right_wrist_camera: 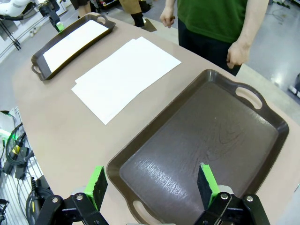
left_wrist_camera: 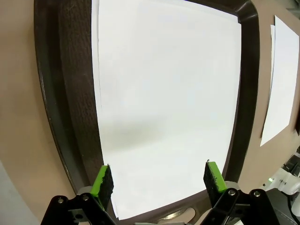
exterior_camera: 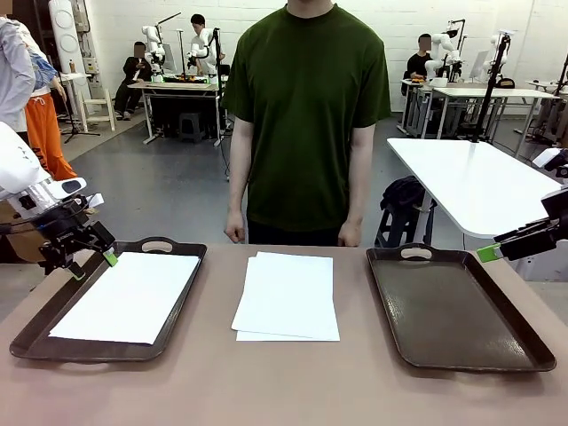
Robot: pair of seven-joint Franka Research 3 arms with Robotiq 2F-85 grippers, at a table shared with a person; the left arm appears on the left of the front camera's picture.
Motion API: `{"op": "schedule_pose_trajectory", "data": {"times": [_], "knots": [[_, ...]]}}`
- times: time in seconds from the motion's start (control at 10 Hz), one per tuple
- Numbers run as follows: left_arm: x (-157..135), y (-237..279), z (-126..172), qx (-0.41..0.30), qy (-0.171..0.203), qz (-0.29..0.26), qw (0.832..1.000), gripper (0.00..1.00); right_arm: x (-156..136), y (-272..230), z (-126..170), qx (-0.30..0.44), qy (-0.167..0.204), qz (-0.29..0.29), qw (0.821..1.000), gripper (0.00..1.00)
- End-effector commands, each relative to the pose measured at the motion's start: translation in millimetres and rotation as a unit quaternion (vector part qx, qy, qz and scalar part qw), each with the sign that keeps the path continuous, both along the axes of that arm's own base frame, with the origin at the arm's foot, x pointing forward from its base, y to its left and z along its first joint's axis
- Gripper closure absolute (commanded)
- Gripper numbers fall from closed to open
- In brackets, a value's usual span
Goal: Sort the A4 documents.
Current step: Receive the A4 Paper.
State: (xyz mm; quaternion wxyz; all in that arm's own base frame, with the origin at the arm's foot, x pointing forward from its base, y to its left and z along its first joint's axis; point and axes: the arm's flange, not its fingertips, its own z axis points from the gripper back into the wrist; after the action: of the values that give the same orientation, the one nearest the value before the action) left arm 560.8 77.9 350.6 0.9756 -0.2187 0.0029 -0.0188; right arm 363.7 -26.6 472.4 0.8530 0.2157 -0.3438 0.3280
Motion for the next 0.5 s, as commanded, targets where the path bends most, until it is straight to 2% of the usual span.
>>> {"op": "schedule_pose_trajectory", "data": {"times": [0.0, 0.4], "knots": [[1.5, 0.7, -0.1, 0.01, -0.005, -0.005, 1.0, 0.0, 4.9, 0.4, -2.2, 0.013, -0.007, 0.008, 1.0, 0.0], [0.0, 0.0, 0.0, 0.0, 0.0, 0.0, 1.0, 0.0, 4.9, 0.4, -2.2, 0.013, -0.007, 0.008, 1.0, 0.0]]}}
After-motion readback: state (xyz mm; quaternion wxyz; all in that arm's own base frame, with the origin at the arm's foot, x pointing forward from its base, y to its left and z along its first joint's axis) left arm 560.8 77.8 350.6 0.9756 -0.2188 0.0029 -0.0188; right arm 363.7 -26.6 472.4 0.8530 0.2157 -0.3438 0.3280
